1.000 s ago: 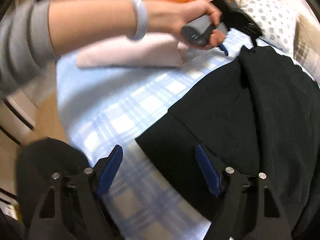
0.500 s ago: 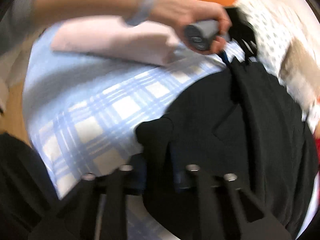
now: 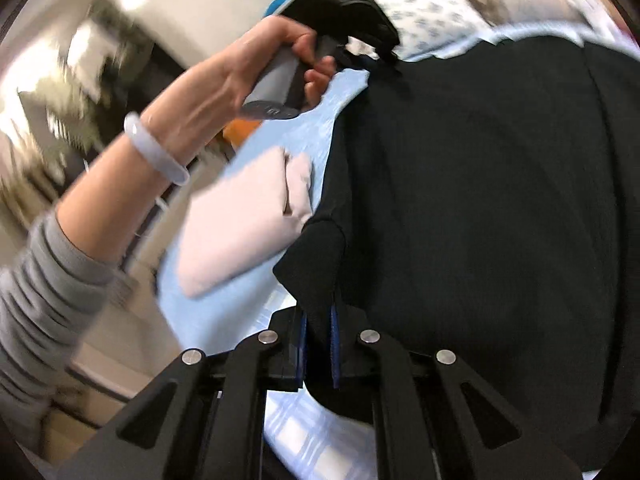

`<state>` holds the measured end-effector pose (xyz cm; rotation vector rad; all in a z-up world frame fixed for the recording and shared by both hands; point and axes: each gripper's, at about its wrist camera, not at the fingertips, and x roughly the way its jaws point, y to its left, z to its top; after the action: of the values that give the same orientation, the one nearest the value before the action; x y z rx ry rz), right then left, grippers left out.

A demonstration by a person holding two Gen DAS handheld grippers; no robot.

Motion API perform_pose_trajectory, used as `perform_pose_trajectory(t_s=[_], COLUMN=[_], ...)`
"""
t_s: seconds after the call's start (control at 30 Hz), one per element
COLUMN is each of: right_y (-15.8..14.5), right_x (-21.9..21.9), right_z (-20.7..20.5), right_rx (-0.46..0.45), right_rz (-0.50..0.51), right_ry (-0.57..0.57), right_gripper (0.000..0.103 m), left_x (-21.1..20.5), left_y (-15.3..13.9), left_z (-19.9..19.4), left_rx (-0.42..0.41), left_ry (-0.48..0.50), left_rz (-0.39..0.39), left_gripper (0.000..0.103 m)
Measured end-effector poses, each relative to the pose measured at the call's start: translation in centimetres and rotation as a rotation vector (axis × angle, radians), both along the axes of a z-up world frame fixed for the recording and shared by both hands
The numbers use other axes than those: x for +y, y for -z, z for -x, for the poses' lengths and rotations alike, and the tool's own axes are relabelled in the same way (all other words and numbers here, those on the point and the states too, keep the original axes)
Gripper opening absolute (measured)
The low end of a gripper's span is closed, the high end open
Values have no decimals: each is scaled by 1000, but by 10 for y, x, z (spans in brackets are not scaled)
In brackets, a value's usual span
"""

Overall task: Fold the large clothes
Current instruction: 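Lay the folded edge flat with the right tool and open it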

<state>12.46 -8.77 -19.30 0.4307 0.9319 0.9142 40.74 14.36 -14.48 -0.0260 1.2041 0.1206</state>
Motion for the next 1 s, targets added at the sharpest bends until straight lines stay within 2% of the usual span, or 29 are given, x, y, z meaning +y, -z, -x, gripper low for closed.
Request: perform_pose_trajectory(t_s=[0.13,0.27,0.43,0.53,0.57,0.63,0.67,0.7,0.73,0.77,0.8,0.87,0.93,0.97,1.0], right_y=[17,35,44,41,38,34,33,32,28,22,14,1,-9,-16,-20], right_x=[-44,-76,-89,-91,-89,-83,-82,-84,-88,-91,-96,-102,-102,-96,-87], right_z=[-5,-7,2,4,4,3,6,11,15,19,23,27,27,23,18], right_rx=[93,177,191,179,175,178,184,181,164,136,89,21,-44,-86,-114], right_rz=[-88,-137,-128,-115,-110,-32,-1,14,24,33,62,93,98,103,117], right_ry=[67,107,127,148,152,152,153,164,183,199,220,244,237,212,182], right_gripper=[10,10,10,10,14,34,59,74,74,74,74,77,76,68,53], left_x=[-53,-100,-135,-147,-151,-159,-161,-161,-159,-154,-147,-134,-125,-119,-112], left_y=[8,31,59,67,69,69,68,64,57,47,35,11,-4,-8,-9], left_z=[-16,-25,-28,-26,-25,-23,-20,-18,-14,-10,-6,1,3,1,-3], left_rx=[21,64,92,80,73,66,61,55,43,26,1,-56,-92,-103,-112], left_ry=[47,99,135,148,168,202,214,224,242,252,246,241,230,215,197], left_rz=[-63,-100,-108,-119,-129,-172,-194,-200,-155,-72,-18,41,44,31,27], left_gripper=[21,21,21,25,31,41,48,51,73,89,89,88,89,89,89])
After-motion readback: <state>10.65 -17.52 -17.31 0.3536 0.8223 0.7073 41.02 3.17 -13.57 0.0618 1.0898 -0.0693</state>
